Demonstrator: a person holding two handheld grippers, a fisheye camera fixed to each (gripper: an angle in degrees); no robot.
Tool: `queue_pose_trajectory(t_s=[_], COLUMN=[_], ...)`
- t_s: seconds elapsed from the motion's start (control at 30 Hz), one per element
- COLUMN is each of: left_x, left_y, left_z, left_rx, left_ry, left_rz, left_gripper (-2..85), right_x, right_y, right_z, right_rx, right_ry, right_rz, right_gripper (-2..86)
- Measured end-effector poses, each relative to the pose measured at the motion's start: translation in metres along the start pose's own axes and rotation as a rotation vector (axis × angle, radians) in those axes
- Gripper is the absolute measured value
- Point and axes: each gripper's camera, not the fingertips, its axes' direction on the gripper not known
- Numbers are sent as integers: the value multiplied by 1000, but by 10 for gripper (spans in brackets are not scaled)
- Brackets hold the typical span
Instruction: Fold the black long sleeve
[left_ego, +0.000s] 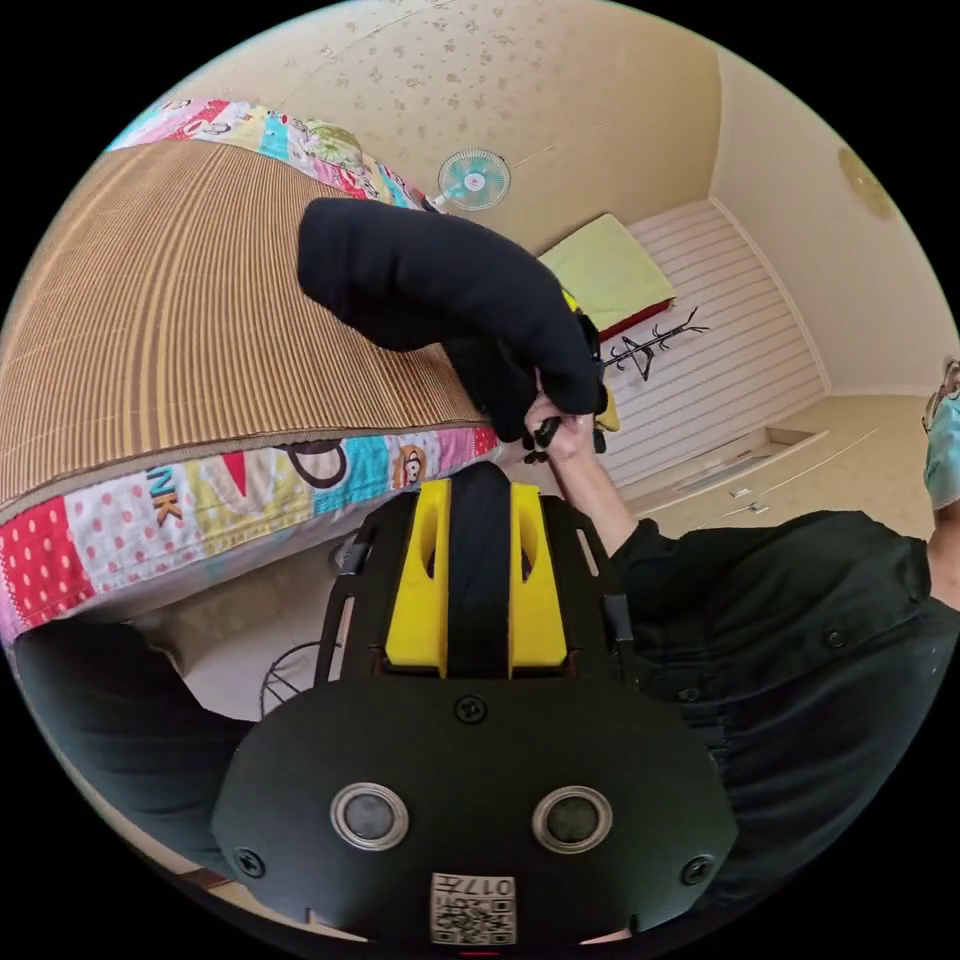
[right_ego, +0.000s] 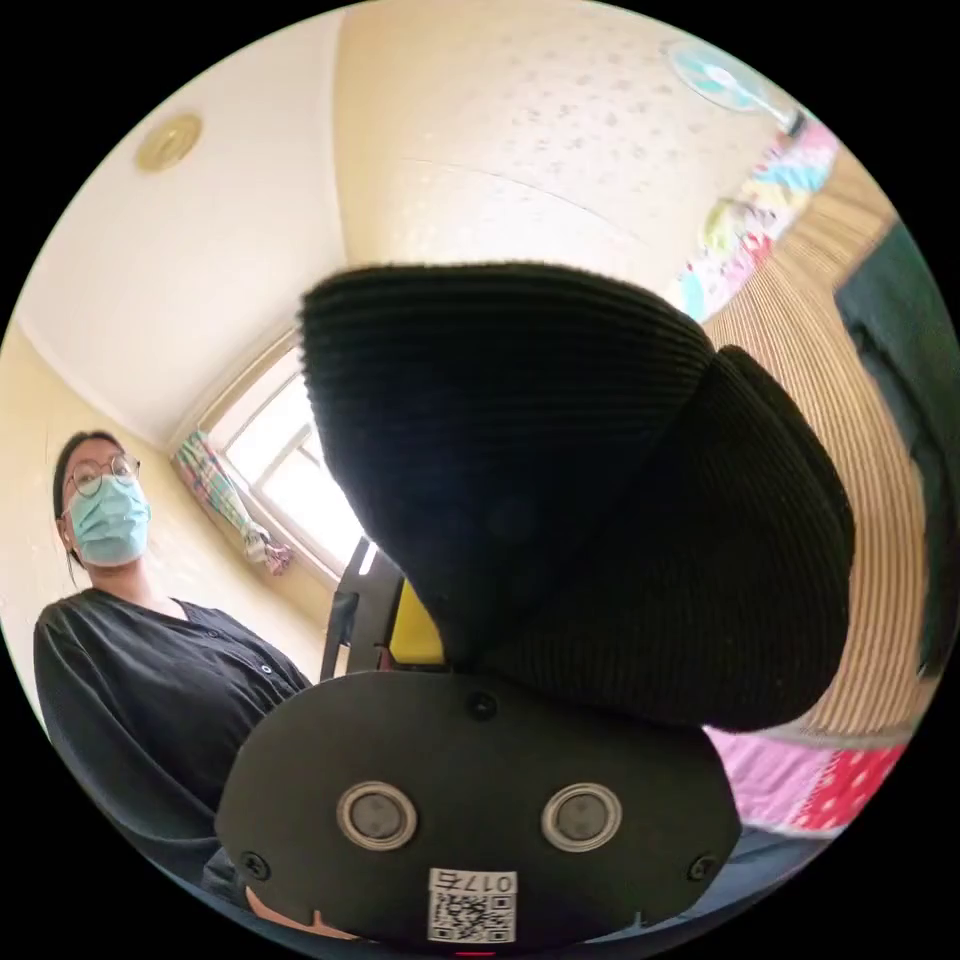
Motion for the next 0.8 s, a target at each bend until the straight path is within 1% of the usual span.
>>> queue_pose_trajectory(t_s=[0.03,0.13,0.27,0.33,0.4,0.5,0.57,0.67,0.77,0.8], left_x=[-1,-11,-24,-27,-27,-27,-26,-33,-53,-59], left_y=[4,11,18,21,22,23,26,34,39,40], left_z=[-5,-9,-3,2,7,10,2,-19,-50,-68], left_rx=[9,22,43,64,70,57,80,128,203,252], left_ry=[-20,-34,10,28,37,66,44,-51,-115,-142], left_rz=[-8,-51,-138,-175,-191,-207,-202,-210,-274,-287], left_gripper=[94,95,98,100,100,99,97,90,89,89], right_x=[-9,-7,28,69,98,98,86,68,61,58], right_y=[-20,-46,-31,10,52,95,114,137,140,140], right_z=[-12,-49,-96,-129,-145,-134,-122,-110,-93,-88], right_rx=[20,112,227,344,420,414,419,443,385,377], right_ry=[32,113,219,290,341,448,512,616,697,735], right_rz=[-33,-35,52,205,355,413,428,452,466,483], right_gripper=[154,142,125,112,101,109,116,117,110,106])
